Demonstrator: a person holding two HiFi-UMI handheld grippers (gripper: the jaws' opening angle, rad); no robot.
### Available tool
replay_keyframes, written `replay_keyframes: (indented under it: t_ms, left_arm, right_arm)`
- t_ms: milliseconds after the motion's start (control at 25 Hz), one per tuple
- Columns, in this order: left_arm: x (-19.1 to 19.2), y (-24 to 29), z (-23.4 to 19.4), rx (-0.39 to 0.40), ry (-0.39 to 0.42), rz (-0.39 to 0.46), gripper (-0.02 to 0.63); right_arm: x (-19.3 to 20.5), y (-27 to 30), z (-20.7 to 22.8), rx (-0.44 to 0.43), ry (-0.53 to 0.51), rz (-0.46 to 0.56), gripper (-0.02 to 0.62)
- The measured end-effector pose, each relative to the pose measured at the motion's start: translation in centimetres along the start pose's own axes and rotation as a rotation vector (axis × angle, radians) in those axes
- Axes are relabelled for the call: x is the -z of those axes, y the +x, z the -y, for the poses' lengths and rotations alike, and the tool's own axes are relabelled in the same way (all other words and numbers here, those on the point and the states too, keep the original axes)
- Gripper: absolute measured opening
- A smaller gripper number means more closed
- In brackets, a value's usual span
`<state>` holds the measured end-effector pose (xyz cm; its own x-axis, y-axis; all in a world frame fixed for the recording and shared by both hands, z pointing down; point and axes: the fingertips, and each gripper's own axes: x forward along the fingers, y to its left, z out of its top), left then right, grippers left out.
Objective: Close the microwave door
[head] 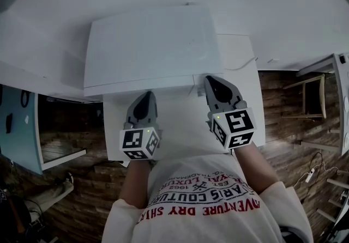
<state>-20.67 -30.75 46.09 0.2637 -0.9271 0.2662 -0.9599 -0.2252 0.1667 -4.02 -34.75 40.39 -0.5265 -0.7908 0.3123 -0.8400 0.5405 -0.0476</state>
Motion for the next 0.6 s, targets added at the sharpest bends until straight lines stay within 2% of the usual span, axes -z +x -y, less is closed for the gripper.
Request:
replay_keyframes:
  t_ms: [160,280,480,600]
  left_arm:
    - [-0.3,0.0,0.2,-0.009,0.026,-0.006,0.002]
    - [-2.5,-0.8,2.0,0.047,-0.004,0.047,0.002]
    - [-7.2,-2.6,5.6,0.105,0.134,0.14,0.002]
    - [-8.7,-3.8,7.4,0.131,0.16,0.167,0.002]
  right_arm:
    - [0.0,0.1,0.1,0.0,0.042,-0.013,0.012]
    - [0.1,0.0,0.3,0.009,0.073,-0.018,0.012]
    - [-0.8,-1.5,-0.2,0.024,0.091,0.066,0.012]
    - [-0.9,-2.7,-1.2,0.02,0.084,0.11,0.012]
